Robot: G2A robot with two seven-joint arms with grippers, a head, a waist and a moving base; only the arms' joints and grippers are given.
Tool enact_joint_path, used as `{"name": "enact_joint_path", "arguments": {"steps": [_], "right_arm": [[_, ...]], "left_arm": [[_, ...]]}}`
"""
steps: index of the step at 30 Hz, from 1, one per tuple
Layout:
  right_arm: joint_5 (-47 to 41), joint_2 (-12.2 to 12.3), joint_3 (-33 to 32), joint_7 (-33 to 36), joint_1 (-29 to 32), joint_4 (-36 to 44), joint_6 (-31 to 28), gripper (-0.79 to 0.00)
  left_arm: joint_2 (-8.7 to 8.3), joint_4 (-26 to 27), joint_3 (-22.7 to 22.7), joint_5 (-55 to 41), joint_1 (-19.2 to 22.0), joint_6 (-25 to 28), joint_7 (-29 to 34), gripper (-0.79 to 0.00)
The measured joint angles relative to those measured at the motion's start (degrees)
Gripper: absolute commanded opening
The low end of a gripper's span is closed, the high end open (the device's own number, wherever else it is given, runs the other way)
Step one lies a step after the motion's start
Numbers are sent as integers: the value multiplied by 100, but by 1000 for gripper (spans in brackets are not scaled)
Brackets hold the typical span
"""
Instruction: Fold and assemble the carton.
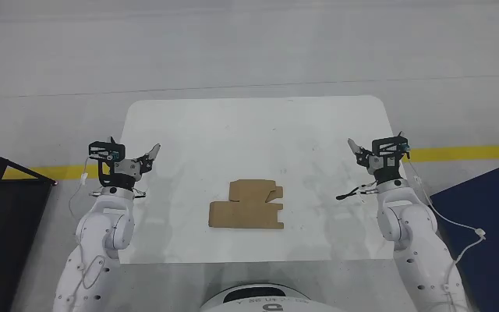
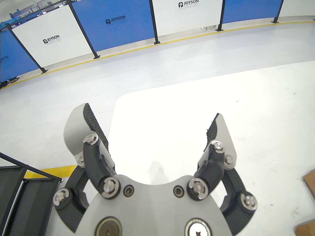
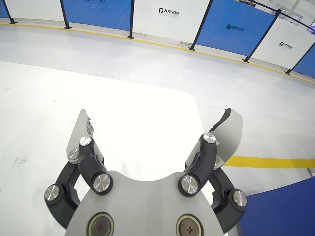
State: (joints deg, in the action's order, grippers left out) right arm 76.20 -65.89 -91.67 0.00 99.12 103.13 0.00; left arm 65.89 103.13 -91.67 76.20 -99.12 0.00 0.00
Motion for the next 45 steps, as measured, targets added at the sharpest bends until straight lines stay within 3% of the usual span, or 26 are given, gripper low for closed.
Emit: {"name": "enact_joint_path", "arguments": {"steps": [11,14,18,19,21,29,31,34,39,45], "right_arm": [[0,0,0,0,0,0,0,0],[0,0,0,0,0,0,0,0],[0,0,0,0,0,0,0,0],[0,0,0,0,0,0,0,0],[0,0,0,0,0,0,0,0],[0,0,0,0,0,0,0,0],[0,0,0,0,0,0,0,0],[0,0,0,0,0,0,0,0],[0,0,0,0,0,0,0,0],[0,0,0,0,0,0,0,0]], "left_arm": [[-3,42,51,42,-1,54,15,0],[-55,183,370,308,34,916,-28,0],[-189,-91,486,978,216,3152,-629,0],[-205,-120,481,1085,238,3441,-817,0],[-216,-152,452,1118,257,3725,-1127,0],[-223,-64,538,1189,296,3773,-1055,0],[-262,167,833,1713,442,4244,-1056,0],[-353,285,965,2491,563,4985,-1673,0],[-593,747,611,3698,110,5778,-2429,0],[-920,1335,531,5162,-746,5800,-2698,0]]}}
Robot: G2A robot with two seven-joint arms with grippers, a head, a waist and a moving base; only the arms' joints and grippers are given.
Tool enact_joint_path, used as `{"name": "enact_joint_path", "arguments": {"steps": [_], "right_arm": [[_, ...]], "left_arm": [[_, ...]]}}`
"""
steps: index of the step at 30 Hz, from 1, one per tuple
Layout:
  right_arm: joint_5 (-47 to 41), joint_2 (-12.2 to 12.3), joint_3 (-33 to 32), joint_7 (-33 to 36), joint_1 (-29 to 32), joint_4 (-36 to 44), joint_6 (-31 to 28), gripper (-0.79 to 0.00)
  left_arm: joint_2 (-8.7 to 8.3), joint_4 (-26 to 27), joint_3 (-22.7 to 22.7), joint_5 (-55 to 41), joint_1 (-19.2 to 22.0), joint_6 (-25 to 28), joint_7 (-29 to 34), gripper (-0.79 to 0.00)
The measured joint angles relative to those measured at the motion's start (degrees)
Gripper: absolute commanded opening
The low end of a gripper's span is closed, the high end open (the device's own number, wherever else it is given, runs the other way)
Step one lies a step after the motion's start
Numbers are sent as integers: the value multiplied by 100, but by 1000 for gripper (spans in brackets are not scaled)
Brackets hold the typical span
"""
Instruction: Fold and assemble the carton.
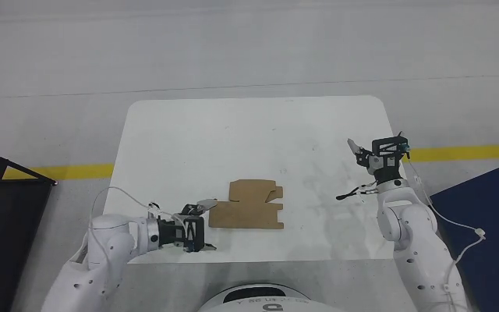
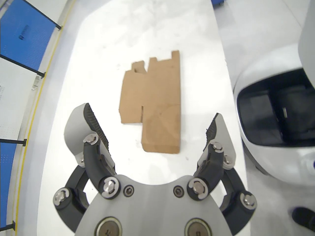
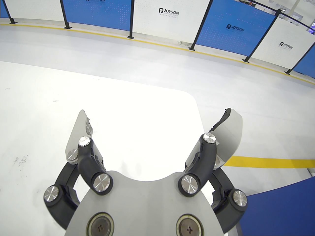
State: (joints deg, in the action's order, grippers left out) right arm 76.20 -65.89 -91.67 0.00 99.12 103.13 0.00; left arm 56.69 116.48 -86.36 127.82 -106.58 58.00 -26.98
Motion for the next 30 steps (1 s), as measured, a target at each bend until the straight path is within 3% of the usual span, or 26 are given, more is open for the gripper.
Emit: {"name": "enact_joint_path", "arguments": {"steps": [11,15,30], "right_arm": [[0,0,0,0,0,0,0,0],[0,0,0,0,0,0,0,0],[0,0,0,0,0,0,0,0]], "left_arm": [[-114,222,4,439,-386,-345,600,0],[-135,114,220,574,-227,-482,705,0],[-111,-463,1224,674,645,-533,1207,-188]]}}
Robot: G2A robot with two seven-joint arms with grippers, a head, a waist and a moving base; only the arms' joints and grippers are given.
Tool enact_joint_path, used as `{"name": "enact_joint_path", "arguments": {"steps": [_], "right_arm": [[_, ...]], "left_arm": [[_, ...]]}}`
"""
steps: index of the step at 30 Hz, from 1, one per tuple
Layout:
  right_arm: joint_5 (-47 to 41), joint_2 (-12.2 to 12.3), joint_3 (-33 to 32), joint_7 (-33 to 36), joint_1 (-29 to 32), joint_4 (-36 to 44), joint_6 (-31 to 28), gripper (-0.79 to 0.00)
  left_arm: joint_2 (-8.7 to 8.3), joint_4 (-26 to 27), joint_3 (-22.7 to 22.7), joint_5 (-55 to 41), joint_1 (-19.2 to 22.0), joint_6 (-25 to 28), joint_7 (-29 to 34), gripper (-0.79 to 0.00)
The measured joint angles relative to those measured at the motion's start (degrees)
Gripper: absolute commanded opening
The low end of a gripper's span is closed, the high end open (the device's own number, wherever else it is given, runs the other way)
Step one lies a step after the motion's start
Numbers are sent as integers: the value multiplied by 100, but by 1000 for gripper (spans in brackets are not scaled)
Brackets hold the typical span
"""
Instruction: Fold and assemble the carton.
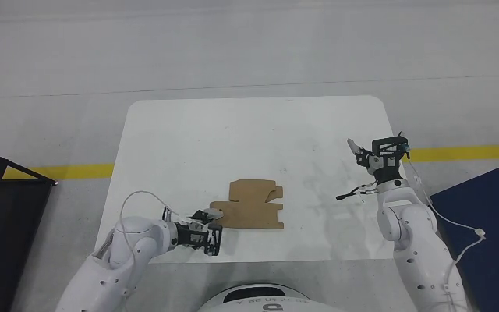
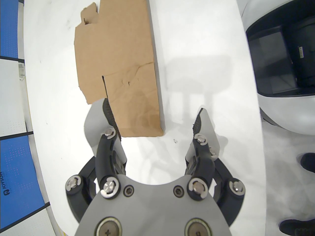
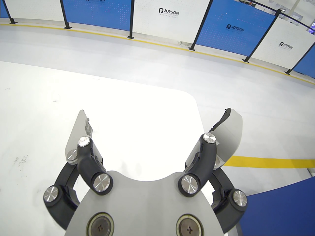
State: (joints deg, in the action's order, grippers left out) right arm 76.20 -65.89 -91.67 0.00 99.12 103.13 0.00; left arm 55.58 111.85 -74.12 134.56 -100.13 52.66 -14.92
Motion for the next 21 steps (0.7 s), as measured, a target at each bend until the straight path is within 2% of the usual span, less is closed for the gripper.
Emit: {"name": "enact_joint_path", "arguments": {"steps": [3,10,17,18,19,20,21], "right_arm": [[0,0,0,0,0,0,0,0],[0,0,0,0,0,0,0,0],[0,0,0,0,0,0,0,0],[0,0,0,0,0,0,0,0],[0,0,0,0,0,0,0,0],[0,0,0,0,0,0,0,0],[0,0,0,0,0,0,0,0]], "left_arm": [[0,-22,105,31,99,11,160,-231],[14,-100,366,70,312,-127,455,-431],[31,-209,610,292,505,-278,908,-533],[30,-217,641,352,536,-306,977,-579],[31,-213,655,389,559,-350,1023,-714],[32,-199,658,417,582,-423,1063,-785],[34,-167,653,433,605,-557,1101,-785]]}}
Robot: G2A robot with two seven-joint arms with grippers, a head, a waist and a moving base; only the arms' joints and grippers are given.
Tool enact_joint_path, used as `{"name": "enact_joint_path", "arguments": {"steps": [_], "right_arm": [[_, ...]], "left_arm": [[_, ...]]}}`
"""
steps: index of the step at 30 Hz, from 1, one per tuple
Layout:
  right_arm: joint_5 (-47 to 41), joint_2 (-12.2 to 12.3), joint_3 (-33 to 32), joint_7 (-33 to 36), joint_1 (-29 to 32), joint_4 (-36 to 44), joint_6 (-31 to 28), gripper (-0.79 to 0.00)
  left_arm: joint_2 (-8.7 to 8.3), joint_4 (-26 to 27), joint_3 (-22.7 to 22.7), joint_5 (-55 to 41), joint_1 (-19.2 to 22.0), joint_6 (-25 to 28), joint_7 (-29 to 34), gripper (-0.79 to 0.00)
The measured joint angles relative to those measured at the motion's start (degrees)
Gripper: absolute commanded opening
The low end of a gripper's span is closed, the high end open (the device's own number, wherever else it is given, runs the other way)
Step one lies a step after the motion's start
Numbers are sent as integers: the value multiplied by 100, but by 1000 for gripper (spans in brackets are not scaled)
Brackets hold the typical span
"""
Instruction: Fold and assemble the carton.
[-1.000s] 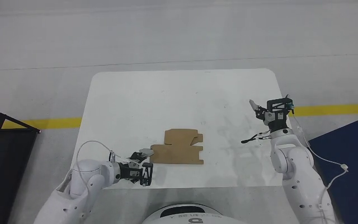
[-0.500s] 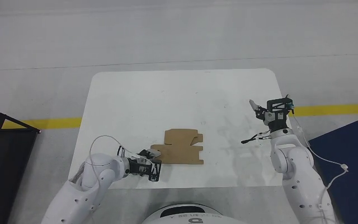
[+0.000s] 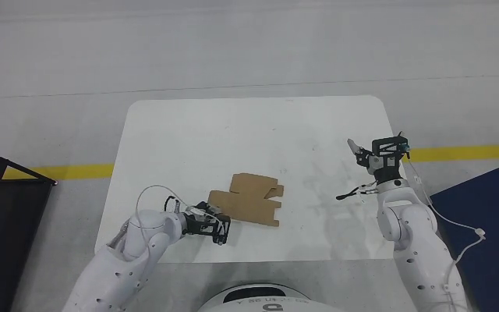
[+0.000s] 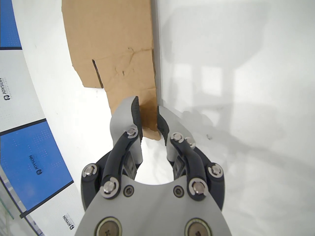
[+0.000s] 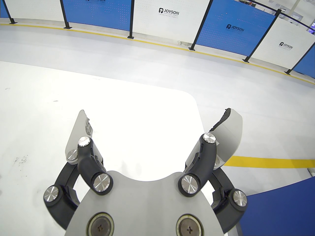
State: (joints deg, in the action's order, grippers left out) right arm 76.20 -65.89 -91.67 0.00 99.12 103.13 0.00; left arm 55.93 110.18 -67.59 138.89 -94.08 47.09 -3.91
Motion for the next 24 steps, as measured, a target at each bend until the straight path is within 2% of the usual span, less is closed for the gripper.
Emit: {"name": "enact_joint_path", "arguments": {"steps": [5,8,11,15,18,24], "right_arm": [[0,0,0,0,0,0,0,0],[0,0,0,0,0,0,0,0],[0,0,0,0,0,0,0,0],[136,16,-31,-81,38,52,-48,0],[757,61,-54,-426,280,368,-523,0],[932,137,-111,-1532,767,1125,-1977,0]], "left_arm": [[22,129,-139,-170,48,-677,112,-785],[59,108,-253,-586,89,-1100,90,-785],[106,-54,-339,-1233,186,-1408,-34,-785],[170,-387,-237,-1760,466,-1588,-201,-785],[234,-637,-18,-1935,782,-1640,-213,-785],[403,-962,522,-2159,1506,-1705,146,-785]]}}
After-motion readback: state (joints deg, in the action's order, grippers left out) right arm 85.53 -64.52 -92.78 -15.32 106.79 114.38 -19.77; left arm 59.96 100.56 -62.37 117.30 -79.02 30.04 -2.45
